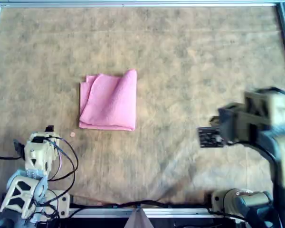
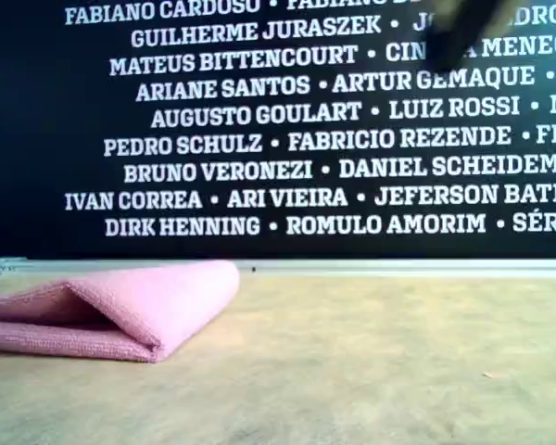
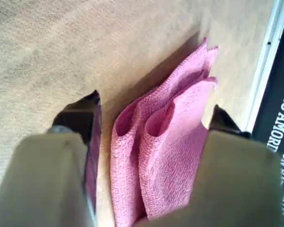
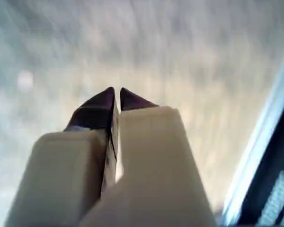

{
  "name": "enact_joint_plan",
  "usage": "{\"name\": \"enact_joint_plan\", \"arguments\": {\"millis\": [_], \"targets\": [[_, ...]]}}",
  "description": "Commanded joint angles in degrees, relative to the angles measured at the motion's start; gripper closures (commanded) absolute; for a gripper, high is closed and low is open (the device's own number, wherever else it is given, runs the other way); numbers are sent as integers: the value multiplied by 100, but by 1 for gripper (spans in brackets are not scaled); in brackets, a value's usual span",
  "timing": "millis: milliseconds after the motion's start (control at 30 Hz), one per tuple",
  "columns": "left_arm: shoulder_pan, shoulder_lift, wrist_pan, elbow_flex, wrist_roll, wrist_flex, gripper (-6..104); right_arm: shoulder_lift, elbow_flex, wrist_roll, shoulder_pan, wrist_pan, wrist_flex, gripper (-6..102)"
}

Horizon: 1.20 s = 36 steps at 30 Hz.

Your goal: Fold a cloth

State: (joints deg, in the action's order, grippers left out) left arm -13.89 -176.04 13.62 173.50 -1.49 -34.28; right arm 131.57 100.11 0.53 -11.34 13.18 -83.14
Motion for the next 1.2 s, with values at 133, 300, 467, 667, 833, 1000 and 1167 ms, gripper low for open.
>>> {"name": "enact_joint_plan", "arguments": {"millis": [133,300,467,667,833,1000,1167], "targets": [[44,-114,-35,-88,-53,-18,17,2382,1740,642,580,-18,1327,94],[360,-114,-26,-88,-44,-18,17,3832,3709,747,589,-26,3173,94],[976,-114,-35,-88,44,-18,18,4729,5326,747,686,-299,4729,95],[1301,-123,-35,-88,-9,-88,18,4772,6583,747,853,-756,6284,95],[1468,-132,-35,-88,18,-967,30,4772,7400,747,861,-756,6785,95],[1477,-141,-44,-88,18,-1090,47,4790,7392,747,896,-765,6768,96],[1477,-141,-272,-88,-9,-1134,74,4790,7392,738,905,-765,6750,96]]}}
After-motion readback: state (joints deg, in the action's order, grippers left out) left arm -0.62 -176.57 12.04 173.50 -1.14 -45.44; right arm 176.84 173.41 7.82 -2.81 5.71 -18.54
